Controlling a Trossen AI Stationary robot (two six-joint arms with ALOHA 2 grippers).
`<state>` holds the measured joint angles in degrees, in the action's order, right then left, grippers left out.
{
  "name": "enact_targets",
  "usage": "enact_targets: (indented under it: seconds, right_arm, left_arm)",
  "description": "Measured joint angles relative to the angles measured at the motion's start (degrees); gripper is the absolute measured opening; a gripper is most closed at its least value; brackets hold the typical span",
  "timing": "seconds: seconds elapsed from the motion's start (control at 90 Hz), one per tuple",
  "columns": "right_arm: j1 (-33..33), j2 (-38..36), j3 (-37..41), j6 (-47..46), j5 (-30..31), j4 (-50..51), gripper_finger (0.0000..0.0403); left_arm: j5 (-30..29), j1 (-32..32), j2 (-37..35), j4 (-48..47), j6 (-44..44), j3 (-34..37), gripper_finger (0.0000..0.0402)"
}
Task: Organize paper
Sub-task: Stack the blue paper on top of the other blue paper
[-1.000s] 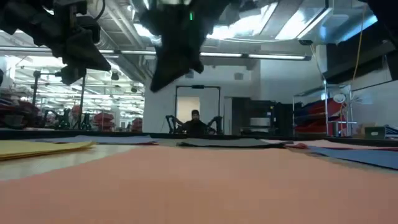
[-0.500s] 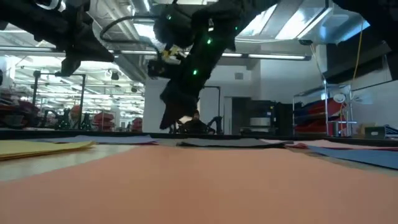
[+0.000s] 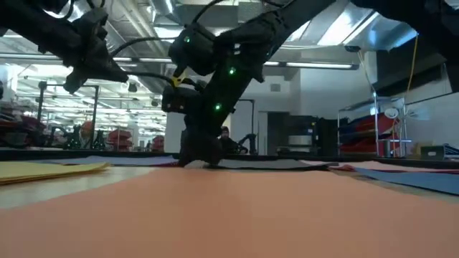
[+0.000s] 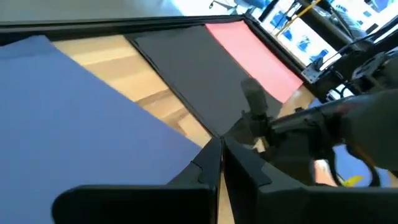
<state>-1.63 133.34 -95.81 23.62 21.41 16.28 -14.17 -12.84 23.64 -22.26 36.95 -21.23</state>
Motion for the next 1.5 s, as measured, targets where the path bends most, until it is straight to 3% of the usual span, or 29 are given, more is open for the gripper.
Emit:
enact_targets:
  seconds: [0.5,0.9,1.122,1.233,1.5]
  right_arm:
    - [-2.44,0.24,-0.02,1.13,-3.43,-0.18,0.0062]
    - [-1.03,0.39,-2.88,1.01,-4.62,0.65,0.0058]
    - [-1.01,0.39,-3.09,0.92,-8.55,0.69,0.0058]
    - [-1.01,0.39,-3.10,0.68,-11.05,0.71,0.0070]
    - [-1.01,0.49,-3.10,-0.85,-11.92,-0.88,0.0144]
  left_arm:
    - [0.00,0.02,0.02,-1.90,-0.28,0.00,0.0000]
    - [0.00,0.02,0.02,-2.91,-0.02,0.00,0.0000]
    - [0.02,0.02,0.02,-2.90,-0.23,0.00,0.0000]
    - [0.02,0.02,0.02,-2.91,-0.44,0.00,0.0000]
    - [0.02,0.02,0.02,-2.91,-1.16,0.00,0.0000]
